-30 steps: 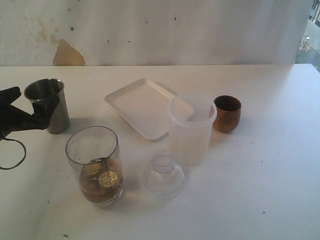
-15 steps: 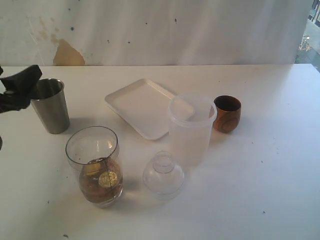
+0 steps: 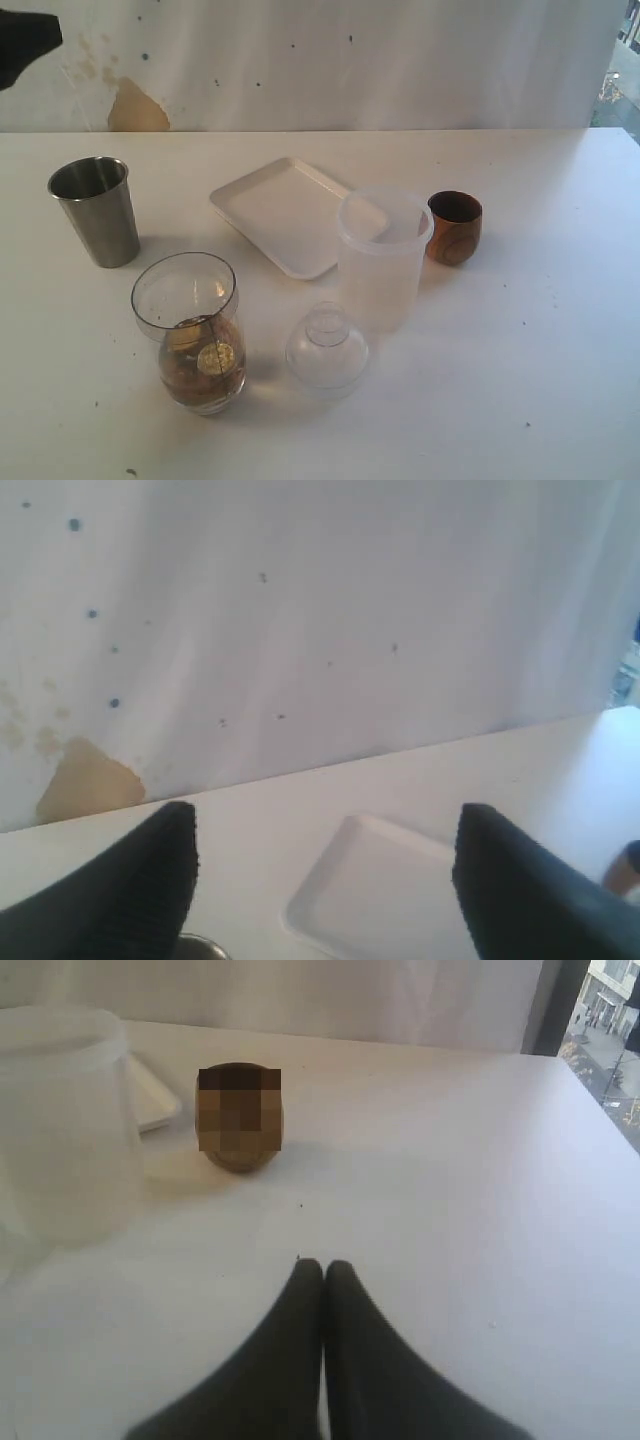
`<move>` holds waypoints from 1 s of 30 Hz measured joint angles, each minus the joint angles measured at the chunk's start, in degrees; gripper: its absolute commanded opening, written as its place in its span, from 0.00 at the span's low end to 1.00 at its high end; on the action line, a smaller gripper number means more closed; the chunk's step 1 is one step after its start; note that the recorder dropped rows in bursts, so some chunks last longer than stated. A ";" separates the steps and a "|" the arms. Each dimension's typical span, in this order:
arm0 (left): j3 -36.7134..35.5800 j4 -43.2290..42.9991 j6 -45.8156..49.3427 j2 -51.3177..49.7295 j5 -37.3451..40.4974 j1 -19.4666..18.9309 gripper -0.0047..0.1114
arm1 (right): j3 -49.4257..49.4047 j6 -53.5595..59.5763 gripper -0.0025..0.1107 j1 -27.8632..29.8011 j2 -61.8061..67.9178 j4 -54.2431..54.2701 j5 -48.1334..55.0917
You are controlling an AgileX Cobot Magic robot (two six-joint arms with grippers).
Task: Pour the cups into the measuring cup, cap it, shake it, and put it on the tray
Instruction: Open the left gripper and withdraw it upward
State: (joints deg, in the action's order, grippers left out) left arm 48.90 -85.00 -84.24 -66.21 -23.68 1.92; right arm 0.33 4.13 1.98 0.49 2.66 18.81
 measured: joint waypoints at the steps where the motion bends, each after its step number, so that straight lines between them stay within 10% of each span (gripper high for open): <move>1: 1.90 -5.13 -6.69 0.00 -1.45 0.15 0.51 | 0.00 0.00 0.02 0.00 0.00 0.00 0.00; 7: 9.22 -13.60 -20.99 0.51 -10.35 0.40 0.05 | 0.00 -1.69 0.02 0.00 0.00 0.00 0.00; 18: 11.47 -14.93 -21.89 1.17 -9.22 0.40 0.04 | 0.00 -2.98 0.02 0.00 0.00 0.00 0.00; 30: 11.47 -14.16 -4.64 5.95 29.76 0.40 0.04 | 0.00 -2.98 0.02 0.00 0.00 0.00 0.00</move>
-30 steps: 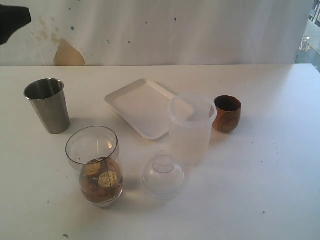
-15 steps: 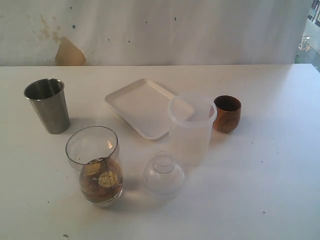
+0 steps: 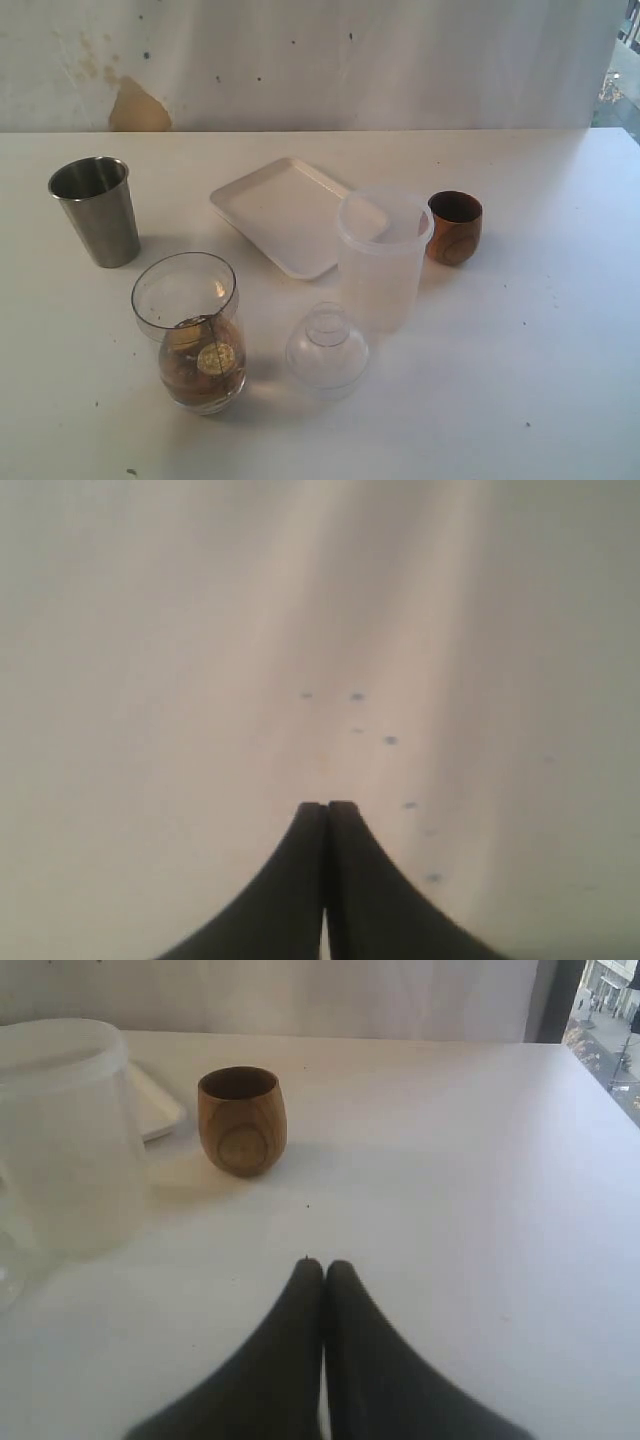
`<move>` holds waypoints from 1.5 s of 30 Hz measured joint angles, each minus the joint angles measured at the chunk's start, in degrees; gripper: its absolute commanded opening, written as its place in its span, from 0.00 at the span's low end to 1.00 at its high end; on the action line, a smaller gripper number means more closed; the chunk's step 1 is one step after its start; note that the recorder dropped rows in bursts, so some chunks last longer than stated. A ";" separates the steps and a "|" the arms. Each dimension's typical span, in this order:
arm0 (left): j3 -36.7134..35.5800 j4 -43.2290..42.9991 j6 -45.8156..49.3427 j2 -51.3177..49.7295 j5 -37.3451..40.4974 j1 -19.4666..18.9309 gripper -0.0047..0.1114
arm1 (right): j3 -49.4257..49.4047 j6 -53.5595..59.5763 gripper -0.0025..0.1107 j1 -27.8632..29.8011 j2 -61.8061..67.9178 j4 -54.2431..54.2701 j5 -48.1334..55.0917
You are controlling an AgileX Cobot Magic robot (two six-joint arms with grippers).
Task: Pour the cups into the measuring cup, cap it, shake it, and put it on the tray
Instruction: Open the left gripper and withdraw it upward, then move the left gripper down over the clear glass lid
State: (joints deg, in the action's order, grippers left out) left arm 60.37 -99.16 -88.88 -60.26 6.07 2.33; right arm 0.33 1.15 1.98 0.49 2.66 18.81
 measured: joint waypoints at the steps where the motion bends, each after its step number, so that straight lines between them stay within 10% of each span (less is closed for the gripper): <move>1: 0.11 2.93 4.35 0.00 4.08 0.00 0.04 | 0.00 0.00 0.02 0.00 0.00 0.00 0.00; 9: 11.03 47.14 60.05 -8.83 35.24 -1.22 0.04 | 0.00 0.00 0.02 0.00 0.00 0.00 0.00; 18: 18.65 99.16 94.65 -14.76 41.15 5.21 0.04 | 0.00 -0.11 0.02 0.00 0.00 0.00 0.00; 27: 19.03 107.42 100.23 -14.98 48.39 24.65 0.04 | 0.00 -0.11 0.02 0.00 0.00 0.00 0.00; 38: 23.15 109.77 101.50 -24.02 55.19 39.05 0.04 | 0.00 -0.11 0.02 0.00 0.00 0.00 0.00; 45: 26.70 106.60 101.50 -32.34 56.05 46.45 0.32 | 0.00 -0.11 0.02 0.00 0.00 0.00 0.00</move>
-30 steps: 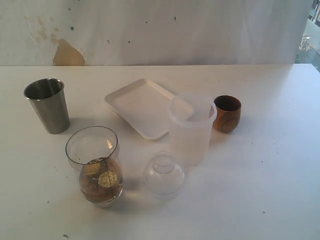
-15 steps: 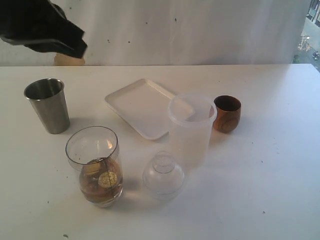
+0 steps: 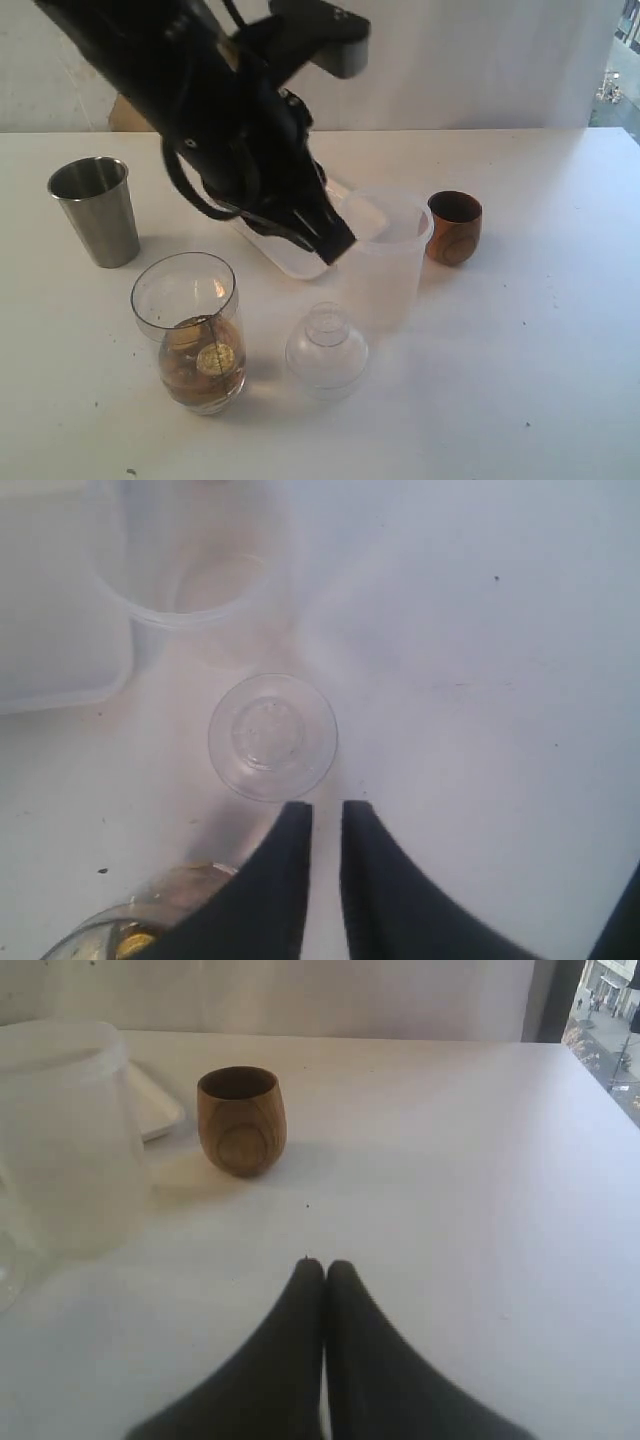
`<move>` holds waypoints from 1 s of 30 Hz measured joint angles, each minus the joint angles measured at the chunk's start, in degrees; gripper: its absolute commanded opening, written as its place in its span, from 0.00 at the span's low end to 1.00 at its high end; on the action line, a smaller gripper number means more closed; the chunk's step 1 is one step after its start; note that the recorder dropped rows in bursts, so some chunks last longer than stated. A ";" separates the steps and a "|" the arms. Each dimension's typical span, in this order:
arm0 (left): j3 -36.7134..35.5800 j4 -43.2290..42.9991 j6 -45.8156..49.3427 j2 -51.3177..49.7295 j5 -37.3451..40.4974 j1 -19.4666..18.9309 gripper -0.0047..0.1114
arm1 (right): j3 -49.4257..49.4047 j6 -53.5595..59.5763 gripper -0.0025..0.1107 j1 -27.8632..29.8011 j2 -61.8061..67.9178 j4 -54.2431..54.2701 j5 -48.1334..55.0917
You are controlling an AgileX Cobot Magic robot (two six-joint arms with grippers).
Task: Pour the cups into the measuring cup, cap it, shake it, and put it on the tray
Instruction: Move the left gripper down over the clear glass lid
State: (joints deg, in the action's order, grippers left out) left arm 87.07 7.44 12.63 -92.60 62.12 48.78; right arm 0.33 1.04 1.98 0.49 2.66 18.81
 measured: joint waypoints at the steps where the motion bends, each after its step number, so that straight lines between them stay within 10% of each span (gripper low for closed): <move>1: 0.50 -0.35 -0.10 -1.23 0.21 0.52 0.37 | 0.00 0.00 0.02 0.00 0.00 0.00 0.00; 6: 1.96 -1.62 -1.14 -5.90 0.61 0.95 0.58 | 0.00 0.00 0.02 0.00 0.00 0.00 0.00; 30: 2.42 -5.75 -3.19 -21.09 -5.50 1.47 0.59 | 0.00 0.00 0.02 0.00 0.00 0.00 0.00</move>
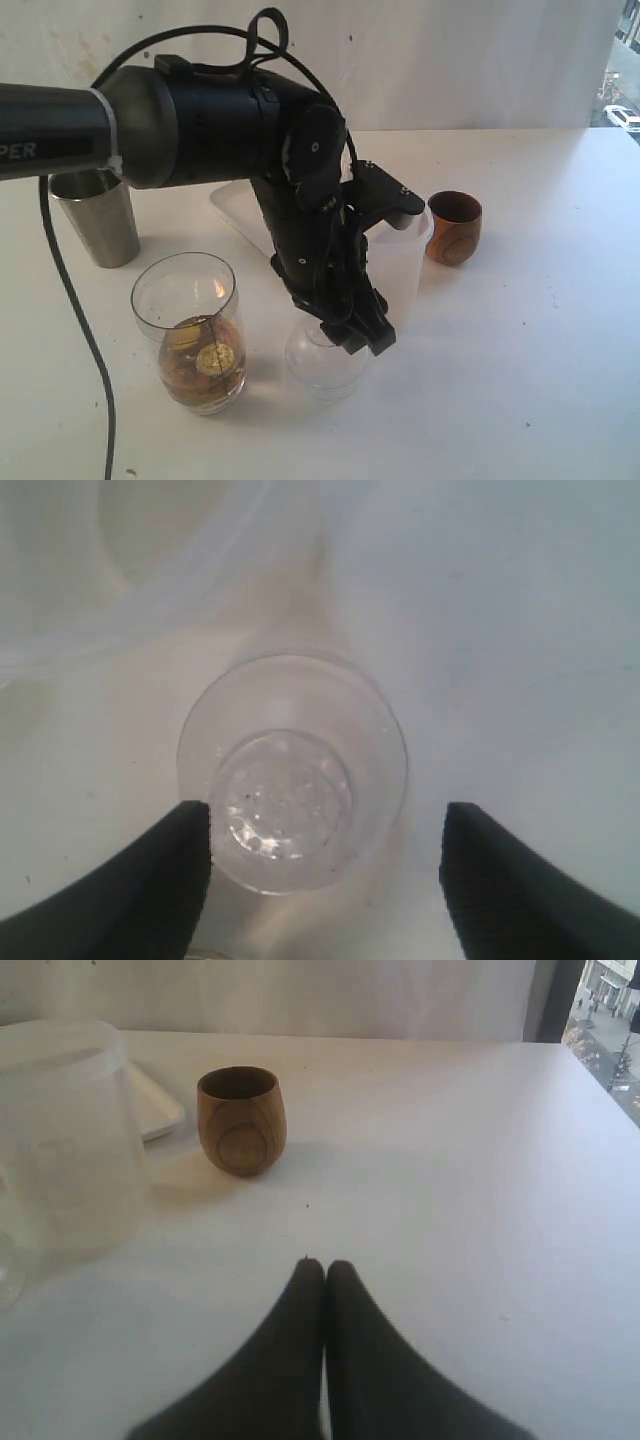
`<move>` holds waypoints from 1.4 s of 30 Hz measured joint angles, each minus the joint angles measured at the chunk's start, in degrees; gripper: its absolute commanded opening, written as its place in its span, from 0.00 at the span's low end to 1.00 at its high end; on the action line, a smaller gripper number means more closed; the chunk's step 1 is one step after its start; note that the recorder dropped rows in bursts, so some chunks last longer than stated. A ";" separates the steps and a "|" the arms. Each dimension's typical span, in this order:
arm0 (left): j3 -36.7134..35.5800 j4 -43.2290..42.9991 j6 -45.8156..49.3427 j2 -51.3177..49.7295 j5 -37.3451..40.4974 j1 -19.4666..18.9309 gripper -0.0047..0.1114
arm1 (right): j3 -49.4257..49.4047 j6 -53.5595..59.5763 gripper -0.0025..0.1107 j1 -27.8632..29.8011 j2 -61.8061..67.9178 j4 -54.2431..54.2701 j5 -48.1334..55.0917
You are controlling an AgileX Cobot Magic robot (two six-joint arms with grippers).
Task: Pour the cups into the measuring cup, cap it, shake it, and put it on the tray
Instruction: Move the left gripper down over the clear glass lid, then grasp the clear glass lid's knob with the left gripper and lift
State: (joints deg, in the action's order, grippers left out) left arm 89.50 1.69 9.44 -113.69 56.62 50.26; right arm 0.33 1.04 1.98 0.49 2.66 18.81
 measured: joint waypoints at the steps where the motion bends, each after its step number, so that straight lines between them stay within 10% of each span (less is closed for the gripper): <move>1: 0.00 -0.90 -0.82 -0.24 -0.13 0.00 0.59 | 0.00 0.00 0.02 0.00 0.00 0.00 0.00; 42: -2.09 -2.25 -4.57 -1.98 -2.11 0.00 0.58 | 0.00 0.00 0.02 0.00 0.00 0.00 0.00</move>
State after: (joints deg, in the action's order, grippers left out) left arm 87.41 -0.56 4.87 -115.67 54.52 50.26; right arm 0.33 1.04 1.98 0.49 2.66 18.81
